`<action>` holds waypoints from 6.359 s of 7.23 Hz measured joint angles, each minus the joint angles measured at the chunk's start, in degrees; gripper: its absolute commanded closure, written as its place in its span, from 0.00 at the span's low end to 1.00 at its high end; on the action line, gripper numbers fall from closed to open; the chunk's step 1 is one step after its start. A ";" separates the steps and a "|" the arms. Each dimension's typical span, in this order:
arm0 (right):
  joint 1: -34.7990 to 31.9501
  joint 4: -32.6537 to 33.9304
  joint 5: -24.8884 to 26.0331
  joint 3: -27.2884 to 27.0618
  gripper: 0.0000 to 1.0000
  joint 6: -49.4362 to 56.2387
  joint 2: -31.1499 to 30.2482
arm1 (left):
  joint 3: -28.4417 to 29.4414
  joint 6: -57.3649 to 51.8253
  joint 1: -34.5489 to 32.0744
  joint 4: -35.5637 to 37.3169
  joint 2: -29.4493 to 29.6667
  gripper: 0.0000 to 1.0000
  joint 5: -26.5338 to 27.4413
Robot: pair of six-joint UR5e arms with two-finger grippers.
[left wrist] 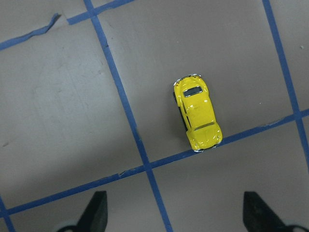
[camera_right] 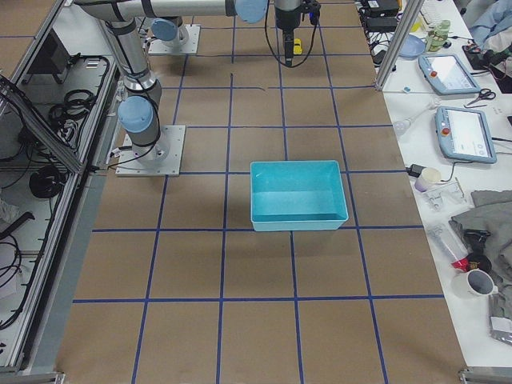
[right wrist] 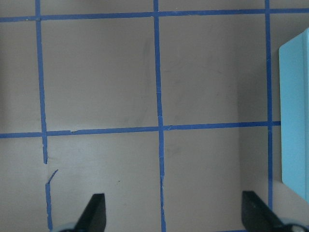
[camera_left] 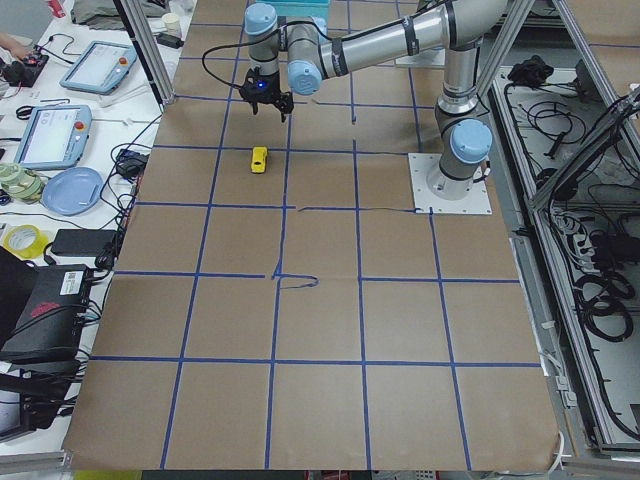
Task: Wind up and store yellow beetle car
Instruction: 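Lower the left gripper over the yellow beetle car and close on it, then drag the yellow car with the left gripper toward the table center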
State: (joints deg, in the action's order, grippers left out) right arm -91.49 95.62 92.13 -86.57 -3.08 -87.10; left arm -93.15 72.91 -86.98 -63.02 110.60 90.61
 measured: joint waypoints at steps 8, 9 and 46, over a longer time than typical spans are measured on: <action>0.05 -0.08 0.16 0.00 0.00 0.09 0.00 | -0.08 7.70 3.02 6.32 10.21 0.00 -4.41; 0.02 -0.08 0.16 0.00 0.00 0.11 0.00 | -0.09 8.09 3.04 6.33 10.93 0.00 -4.34; 0.00 -0.17 0.07 -0.08 0.00 0.00 0.00 | 0.86 0.69 11.41 6.70 13.35 0.58 -14.15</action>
State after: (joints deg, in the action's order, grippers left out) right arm -91.49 95.45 92.20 -86.66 -3.08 -87.10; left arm -92.29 73.60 -75.57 -56.32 123.94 76.46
